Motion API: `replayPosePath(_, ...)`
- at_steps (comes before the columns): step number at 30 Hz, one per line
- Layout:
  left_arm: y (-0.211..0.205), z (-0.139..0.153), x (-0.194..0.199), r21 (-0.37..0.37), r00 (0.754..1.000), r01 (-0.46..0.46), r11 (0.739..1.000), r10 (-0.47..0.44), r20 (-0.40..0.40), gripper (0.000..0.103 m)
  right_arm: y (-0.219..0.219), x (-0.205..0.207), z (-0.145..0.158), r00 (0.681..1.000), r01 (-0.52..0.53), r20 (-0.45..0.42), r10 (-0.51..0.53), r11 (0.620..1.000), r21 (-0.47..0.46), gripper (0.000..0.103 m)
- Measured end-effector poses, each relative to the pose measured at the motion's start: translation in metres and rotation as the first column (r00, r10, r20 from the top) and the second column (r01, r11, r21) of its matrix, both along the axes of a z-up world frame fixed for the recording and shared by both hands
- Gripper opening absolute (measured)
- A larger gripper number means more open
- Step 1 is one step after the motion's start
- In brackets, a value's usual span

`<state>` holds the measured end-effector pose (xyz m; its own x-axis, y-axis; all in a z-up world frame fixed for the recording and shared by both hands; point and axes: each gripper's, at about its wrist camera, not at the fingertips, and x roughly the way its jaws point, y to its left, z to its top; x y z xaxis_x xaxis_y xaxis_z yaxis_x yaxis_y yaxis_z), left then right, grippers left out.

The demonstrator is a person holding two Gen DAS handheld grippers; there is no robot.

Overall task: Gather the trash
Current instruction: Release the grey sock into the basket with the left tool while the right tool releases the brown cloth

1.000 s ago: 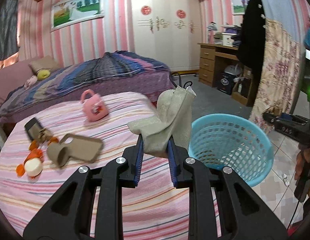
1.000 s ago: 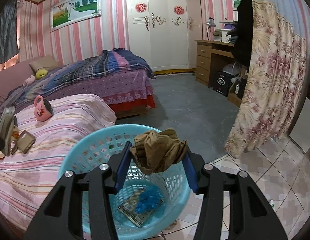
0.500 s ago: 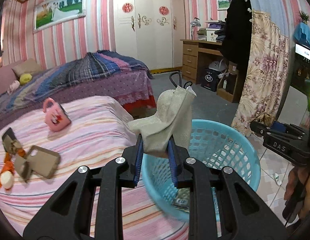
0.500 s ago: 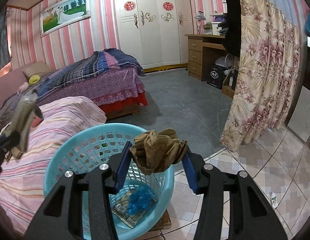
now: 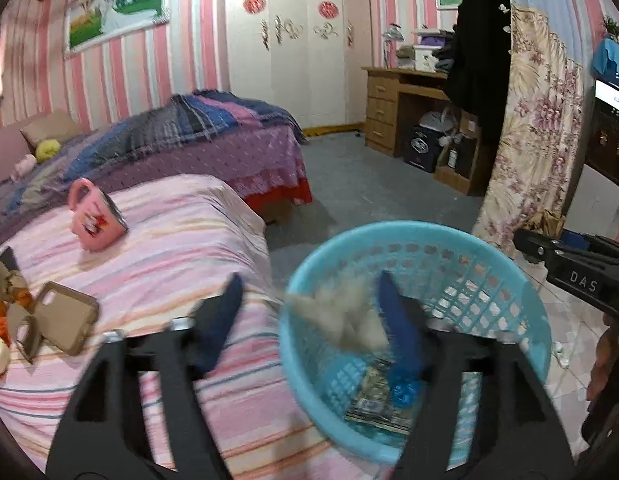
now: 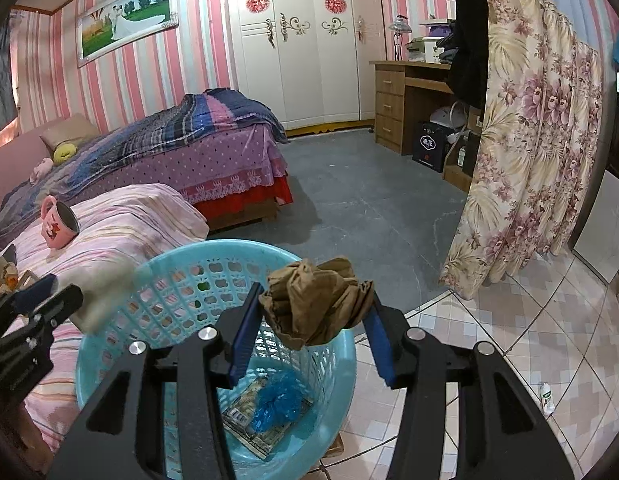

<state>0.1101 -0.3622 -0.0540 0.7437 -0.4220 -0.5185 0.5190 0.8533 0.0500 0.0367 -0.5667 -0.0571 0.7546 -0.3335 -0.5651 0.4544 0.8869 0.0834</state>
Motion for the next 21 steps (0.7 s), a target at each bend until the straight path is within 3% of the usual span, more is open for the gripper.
replayPosePath(6, 0.022, 0.013, 0.001, 0.009, 0.996, -0.055, 0.998, 0.055, 0.067, 0.095, 0.001, 0.004, 0.001, 1.000, 0.002, 0.007, -0.001, 1.000, -0.005, 0.049)
replayPosePath(19, 0.087, 0.020, 0.014, 0.011, 0.981, -0.186, 0.983, 0.185, 0.054, 0.097, 0.027, 0.021, 0.003, 0.999, -0.039, 0.006, 0.039, 0.999, -0.029, 0.050)
replayPosePath(21, 0.095, 0.021, 0.013, 0.011, 0.978, -0.201, 0.980, 0.200, 0.057, 0.097, 0.031, 0.023, 0.004, 0.999, -0.044, 0.008, 0.044, 0.999, -0.031, 0.057)
